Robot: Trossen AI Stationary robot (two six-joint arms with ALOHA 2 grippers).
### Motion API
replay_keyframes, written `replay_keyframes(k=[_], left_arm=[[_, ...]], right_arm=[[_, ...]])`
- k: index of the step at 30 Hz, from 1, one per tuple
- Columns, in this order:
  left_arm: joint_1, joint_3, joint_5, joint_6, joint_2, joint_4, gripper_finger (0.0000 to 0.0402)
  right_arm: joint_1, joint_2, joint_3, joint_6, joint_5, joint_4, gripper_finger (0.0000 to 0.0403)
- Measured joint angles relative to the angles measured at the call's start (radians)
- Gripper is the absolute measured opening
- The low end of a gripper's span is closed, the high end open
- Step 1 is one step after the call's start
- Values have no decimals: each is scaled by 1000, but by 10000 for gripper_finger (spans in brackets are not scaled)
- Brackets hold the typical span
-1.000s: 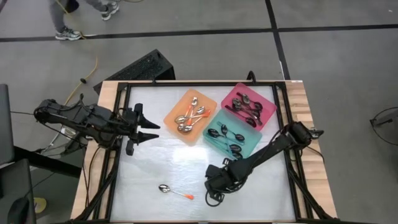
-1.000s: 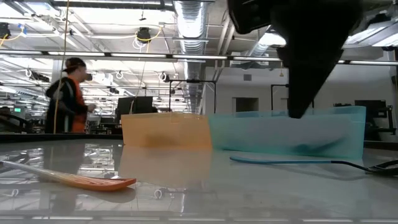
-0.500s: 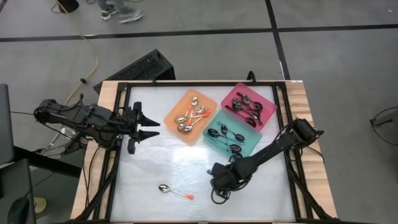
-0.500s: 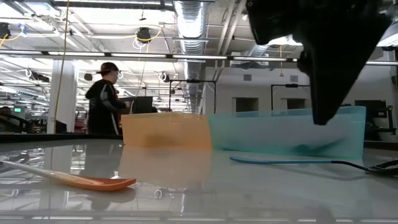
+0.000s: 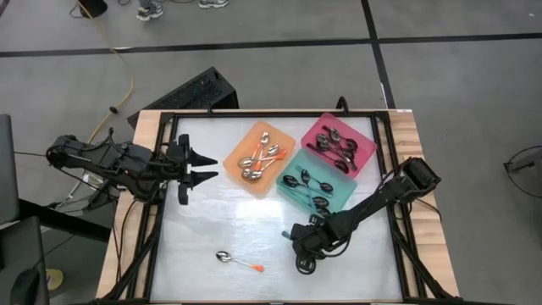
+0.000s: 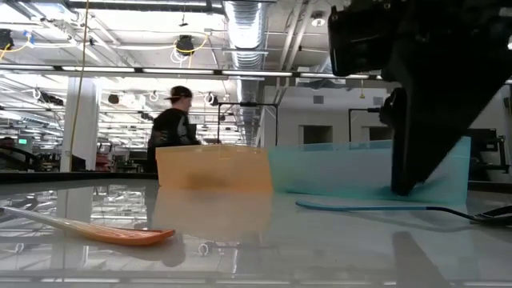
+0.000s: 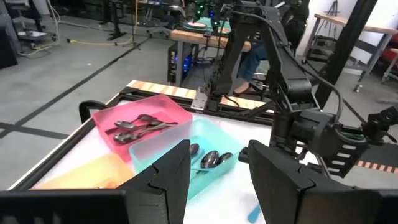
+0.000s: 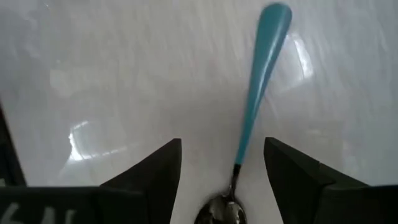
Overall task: Sort silverware by color (type)
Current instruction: Put the blue spoon into the blue bin
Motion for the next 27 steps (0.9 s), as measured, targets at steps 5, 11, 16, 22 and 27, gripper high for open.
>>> replay_keyframes(k=[5, 11, 16, 22, 27], left_arm=[[0, 0, -1, -2, 0, -3, 144], [0, 0, -2, -2, 0, -4, 144], [0, 0, -52, -2, 0, -5, 144], [0, 1, -103, -3, 0, -4, 144], [0, 1, -103, -4, 0, -5, 144]], right_arm=[[-3, 1, -40, 30, 9, 57, 227], [-1, 1, -70, 90, 12, 69, 225], [-2, 1, -70, 75, 13, 45, 225], [-1, 1, -70, 76, 72, 24, 225], [-2, 10, -70, 76, 97, 22, 225]])
